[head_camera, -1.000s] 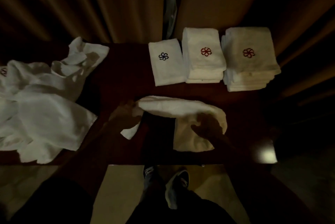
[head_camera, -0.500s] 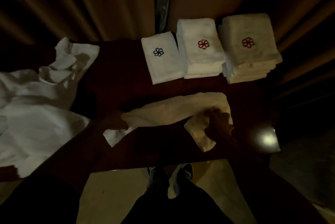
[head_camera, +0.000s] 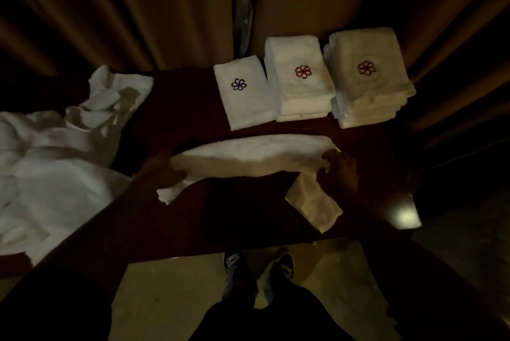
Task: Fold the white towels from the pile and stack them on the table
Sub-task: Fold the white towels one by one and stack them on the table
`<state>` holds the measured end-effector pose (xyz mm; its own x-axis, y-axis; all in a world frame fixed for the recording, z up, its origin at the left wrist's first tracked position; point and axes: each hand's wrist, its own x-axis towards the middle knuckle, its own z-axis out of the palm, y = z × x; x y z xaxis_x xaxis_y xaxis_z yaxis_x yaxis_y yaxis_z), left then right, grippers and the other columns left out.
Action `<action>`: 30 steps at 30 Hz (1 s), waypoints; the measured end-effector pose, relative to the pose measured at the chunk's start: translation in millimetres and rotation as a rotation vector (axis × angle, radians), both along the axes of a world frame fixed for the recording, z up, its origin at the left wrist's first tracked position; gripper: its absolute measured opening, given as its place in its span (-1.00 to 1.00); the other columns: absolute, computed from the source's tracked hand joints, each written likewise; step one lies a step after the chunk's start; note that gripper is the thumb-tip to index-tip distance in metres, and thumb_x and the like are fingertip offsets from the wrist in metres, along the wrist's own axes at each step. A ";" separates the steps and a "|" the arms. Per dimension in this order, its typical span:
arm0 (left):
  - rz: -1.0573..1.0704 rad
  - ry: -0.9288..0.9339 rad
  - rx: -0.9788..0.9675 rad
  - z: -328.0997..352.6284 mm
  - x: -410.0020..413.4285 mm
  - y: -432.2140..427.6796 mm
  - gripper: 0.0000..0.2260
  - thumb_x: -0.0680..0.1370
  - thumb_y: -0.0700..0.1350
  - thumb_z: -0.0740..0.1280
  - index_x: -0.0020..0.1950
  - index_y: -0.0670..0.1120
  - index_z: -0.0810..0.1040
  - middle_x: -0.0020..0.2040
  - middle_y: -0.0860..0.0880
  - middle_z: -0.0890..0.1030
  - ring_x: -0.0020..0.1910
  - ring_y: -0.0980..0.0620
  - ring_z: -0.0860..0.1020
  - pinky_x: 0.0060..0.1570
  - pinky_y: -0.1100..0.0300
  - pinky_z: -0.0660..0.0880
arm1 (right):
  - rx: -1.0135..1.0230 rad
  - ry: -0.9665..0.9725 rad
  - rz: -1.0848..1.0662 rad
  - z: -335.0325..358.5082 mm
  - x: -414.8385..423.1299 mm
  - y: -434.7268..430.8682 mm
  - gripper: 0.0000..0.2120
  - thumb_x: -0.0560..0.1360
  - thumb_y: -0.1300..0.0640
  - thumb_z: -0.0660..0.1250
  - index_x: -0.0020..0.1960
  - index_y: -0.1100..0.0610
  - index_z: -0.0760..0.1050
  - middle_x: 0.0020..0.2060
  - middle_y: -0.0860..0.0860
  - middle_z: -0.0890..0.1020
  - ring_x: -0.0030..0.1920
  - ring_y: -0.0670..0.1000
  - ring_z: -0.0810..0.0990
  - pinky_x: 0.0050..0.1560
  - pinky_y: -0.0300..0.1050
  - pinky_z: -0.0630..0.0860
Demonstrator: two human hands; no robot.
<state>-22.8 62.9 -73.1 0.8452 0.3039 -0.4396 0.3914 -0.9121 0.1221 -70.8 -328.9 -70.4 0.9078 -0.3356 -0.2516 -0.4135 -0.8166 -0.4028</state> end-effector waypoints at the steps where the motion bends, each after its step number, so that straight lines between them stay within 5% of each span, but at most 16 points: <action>1: -0.016 -0.080 0.054 -5.1 -4.7 -1.5 -0.38 0.43 0.01 0.48 0.43 -0.03 0.34 0.38 -0.21 0.37 0.34 -0.29 0.35 0.25 -0.22 0.35 | -0.020 -0.008 0.000 -3.2 -4.3 1.1 -0.61 0.43 0.17 0.41 0.25 0.10 0.47 0.24 0.14 0.50 0.32 0.24 0.41 0.17 0.20 0.48; 3: -0.076 -0.228 0.120 -15.2 -11.3 0.4 -0.45 0.41 -0.07 0.46 0.35 -0.10 0.38 0.32 -0.24 0.36 0.29 -0.32 0.34 0.19 -0.25 0.36 | -0.054 -0.022 -0.006 -11.2 -19.9 3.4 -0.58 0.42 0.12 0.46 0.24 0.10 0.47 0.23 0.15 0.48 0.32 0.26 0.40 0.14 0.20 0.48; 6: -0.232 -0.273 -0.042 -21.8 -23.1 -12.6 -0.51 0.47 0.06 0.22 0.29 -0.21 0.48 0.25 -0.29 0.46 0.20 -0.33 0.45 0.11 -0.21 0.47 | -0.115 0.047 -0.019 -24.8 -31.5 5.8 -0.49 0.45 0.00 0.46 0.32 0.09 0.40 0.29 0.16 0.41 0.35 0.27 0.35 0.20 0.25 0.46; 10: -0.449 -0.279 -0.124 -42.8 -43.6 -21.9 -0.47 0.54 0.13 0.28 0.45 -0.05 0.36 0.40 -0.12 0.42 0.31 -0.20 0.43 0.12 -0.20 0.47 | -0.076 0.495 -0.064 -28.0 -22.8 3.3 -0.27 0.47 -0.13 0.44 0.53 0.02 0.22 0.35 0.10 0.35 0.43 0.19 0.30 0.34 0.18 0.34; 14: -0.446 -0.297 -0.088 -59.5 -53.0 -26.2 -0.40 0.52 0.22 0.23 0.49 -0.03 0.32 0.45 -0.15 0.41 0.38 -0.22 0.42 0.20 -0.31 0.43 | -0.078 0.308 0.039 -42.4 -46.9 4.4 -0.13 0.40 -0.16 0.49 0.56 -0.15 0.09 0.52 0.06 0.10 0.52 0.23 0.11 0.38 0.35 0.30; 18: -0.368 -0.163 0.071 -54.2 -44.9 -25.7 -0.43 0.55 0.25 0.19 0.52 0.14 0.20 0.45 -0.10 0.39 0.33 -0.20 0.41 0.28 -0.25 0.34 | -0.174 0.394 0.098 -38.3 -48.1 -2.8 -0.18 0.43 0.10 0.45 0.56 -0.17 0.11 0.58 0.02 -0.03 0.60 0.15 -0.13 0.51 0.34 0.10; 21: -0.408 -0.095 0.079 -51.8 -50.8 -22.3 -0.51 0.58 0.27 0.12 0.50 0.27 0.16 0.45 -0.10 0.36 0.32 -0.22 0.41 0.25 -0.25 0.32 | -0.180 0.348 0.094 -36.7 -49.5 -8.3 -0.33 0.43 0.14 0.42 0.49 -0.06 0.28 0.57 0.03 0.11 0.60 0.11 -0.01 0.52 0.29 0.12; 23: -0.426 -0.093 0.133 -50.2 -54.9 -22.1 -0.55 0.59 0.26 0.08 0.49 0.27 0.22 0.39 -0.13 0.41 0.26 -0.21 0.44 0.19 -0.21 0.38 | -0.159 0.324 0.068 -40.8 -50.4 -9.7 -0.38 0.46 -0.01 0.41 0.47 0.01 0.32 0.53 0.04 0.20 0.57 0.12 0.09 0.50 0.31 0.15; 26: -0.459 -0.133 0.190 -46.4 -59.8 -26.9 -0.62 0.61 0.17 0.13 0.39 0.12 0.44 0.24 -0.16 0.50 0.14 -0.20 0.49 0.05 -0.14 0.47 | -0.186 0.287 0.027 -43.0 -48.1 -7.4 -0.32 0.52 -0.28 0.29 0.48 0.09 0.28 0.47 0.09 0.30 0.51 0.17 0.22 0.45 0.35 0.18; 30: -0.521 -0.134 0.229 -47.6 -66.1 -25.6 -0.65 0.60 0.14 0.10 0.20 0.03 0.56 0.10 -0.14 0.56 0.04 -0.19 0.52 -0.02 -0.11 0.49 | -0.131 0.174 -0.095 -40.3 -47.3 -7.3 -0.28 0.56 -0.23 0.26 0.55 0.07 0.08 0.41 0.18 0.42 0.42 0.29 0.34 0.36 0.35 0.29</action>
